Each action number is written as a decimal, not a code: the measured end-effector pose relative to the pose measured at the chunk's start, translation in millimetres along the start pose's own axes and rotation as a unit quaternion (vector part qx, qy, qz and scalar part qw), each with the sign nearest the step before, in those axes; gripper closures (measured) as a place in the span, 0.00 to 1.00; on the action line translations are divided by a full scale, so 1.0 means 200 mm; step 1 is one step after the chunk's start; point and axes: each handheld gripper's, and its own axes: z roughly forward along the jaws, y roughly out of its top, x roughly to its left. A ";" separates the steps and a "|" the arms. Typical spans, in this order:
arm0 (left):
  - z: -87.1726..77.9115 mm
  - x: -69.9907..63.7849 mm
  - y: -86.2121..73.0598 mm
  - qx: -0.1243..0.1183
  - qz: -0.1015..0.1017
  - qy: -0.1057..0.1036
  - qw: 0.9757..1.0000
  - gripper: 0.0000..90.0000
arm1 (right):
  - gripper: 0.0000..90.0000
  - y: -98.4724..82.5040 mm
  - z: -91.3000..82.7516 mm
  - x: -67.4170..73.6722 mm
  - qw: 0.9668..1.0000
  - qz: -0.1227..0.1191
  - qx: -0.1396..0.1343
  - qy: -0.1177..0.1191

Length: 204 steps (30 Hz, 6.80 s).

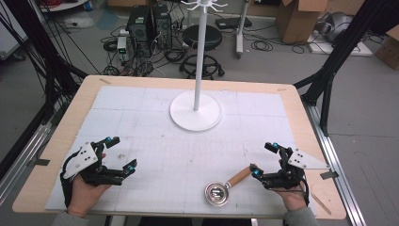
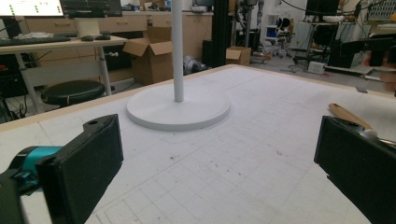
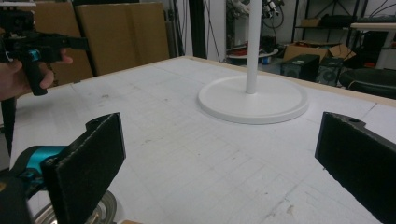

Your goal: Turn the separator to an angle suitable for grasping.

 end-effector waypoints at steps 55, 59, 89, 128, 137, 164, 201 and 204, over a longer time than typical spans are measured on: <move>0.01 0.05 -0.01 0.010 -0.008 0.007 1.000 0.02 | 1.00 -0.06 -0.02 0.04 0.988 -0.015 0.153 0.016; 0.01 0.05 -0.01 0.012 -0.006 0.006 1.000 0.02 | 1.00 -0.08 -0.02 0.03 0.985 -0.006 0.172 0.017; 0.02 0.05 -0.02 0.018 -0.005 0.005 1.000 0.02 | 1.00 -0.16 0.05 0.01 0.965 0.006 0.259 0.027; -0.01 0.04 -0.03 0.026 -0.004 0.009 1.000 0.02 | 1.00 -0.16 0.16 -0.02 0.961 0.005 0.275 0.025; -0.02 0.04 -0.03 0.027 -0.004 0.011 1.000 0.02 | 1.00 -0.16 0.20 -0.02 0.961 0.002 0.275 0.022; -0.04 0.04 -0.03 0.028 -0.005 0.015 0.999 0.02 | 1.00 -0.14 0.33 -0.03 0.962 -0.006 0.274 0.021; -0.07 0.05 -0.04 0.031 -0.012 0.020 0.999 0.02 | 1.00 -0.12 0.49 0.01 0.960 -0.022 0.277 0.039; -0.07 0.05 -0.04 0.030 -0.012 0.021 0.999 0.02 | 1.00 -0.12 0.49 0.01 0.960 -0.020 0.277 0.040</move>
